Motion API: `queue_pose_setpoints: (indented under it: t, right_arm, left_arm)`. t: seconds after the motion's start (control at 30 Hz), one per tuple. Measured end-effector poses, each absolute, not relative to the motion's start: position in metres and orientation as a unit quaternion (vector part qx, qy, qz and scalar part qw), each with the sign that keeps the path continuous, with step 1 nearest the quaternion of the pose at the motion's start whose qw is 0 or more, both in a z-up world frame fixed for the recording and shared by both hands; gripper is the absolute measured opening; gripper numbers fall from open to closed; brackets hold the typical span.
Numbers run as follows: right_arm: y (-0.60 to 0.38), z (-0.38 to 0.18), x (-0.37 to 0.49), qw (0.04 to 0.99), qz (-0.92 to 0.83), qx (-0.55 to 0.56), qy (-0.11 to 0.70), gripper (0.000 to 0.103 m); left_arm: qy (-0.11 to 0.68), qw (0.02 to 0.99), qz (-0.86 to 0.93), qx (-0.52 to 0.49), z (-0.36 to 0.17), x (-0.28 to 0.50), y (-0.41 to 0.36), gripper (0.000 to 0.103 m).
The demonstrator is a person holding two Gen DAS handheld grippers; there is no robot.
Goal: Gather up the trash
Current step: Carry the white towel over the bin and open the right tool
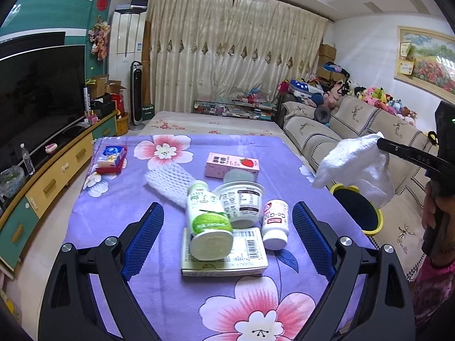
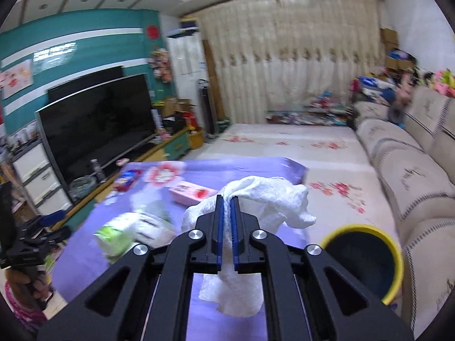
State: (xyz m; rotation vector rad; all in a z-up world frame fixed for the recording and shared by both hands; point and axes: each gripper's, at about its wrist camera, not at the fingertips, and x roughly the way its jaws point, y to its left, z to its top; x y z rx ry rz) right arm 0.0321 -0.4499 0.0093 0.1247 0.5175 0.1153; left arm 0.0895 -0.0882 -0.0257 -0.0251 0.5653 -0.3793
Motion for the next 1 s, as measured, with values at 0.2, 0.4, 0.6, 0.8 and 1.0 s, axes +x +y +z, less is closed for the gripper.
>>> queue_pose_setpoints:
  t: [0.2, 0.4, 0.6, 0.8, 1.0]
  right_arm:
    - [-0.523, -0.028, 0.048, 0.951, -0.034, 0.091, 0.294, 0.005]
    - [-0.572, -0.069, 0.065, 0.932, -0.086, 0.111, 0.334, 0.006]
    - [-0.604, -0.101, 0.08, 0.916, -0.114, 0.125, 0.364, 0.006]
    - [-0.626, -0.126, 0.092, 0.904, -0.146, 0.131, 0.379, 0.006]
    - [-0.642, -0.14, 0.1, 0.897, -0.171, 0.131, 0.386, 0.006]
  left_arm:
    - [0.289, 0.936, -0.201, -0.001, -0.03, 0.099, -0.114, 0.09]
    - [0.302, 0.929, -0.216, 0.014, -0.036, 0.11, -0.142, 0.09]
    - [0.314, 0.92, -0.231, 0.03, -0.042, 0.12, -0.168, 0.09]
    - [0.325, 0.913, -0.241, 0.04, -0.048, 0.126, -0.185, 0.09]
    - [0.334, 0.908, -0.248, 0.047, -0.054, 0.13, -0.197, 0.09]
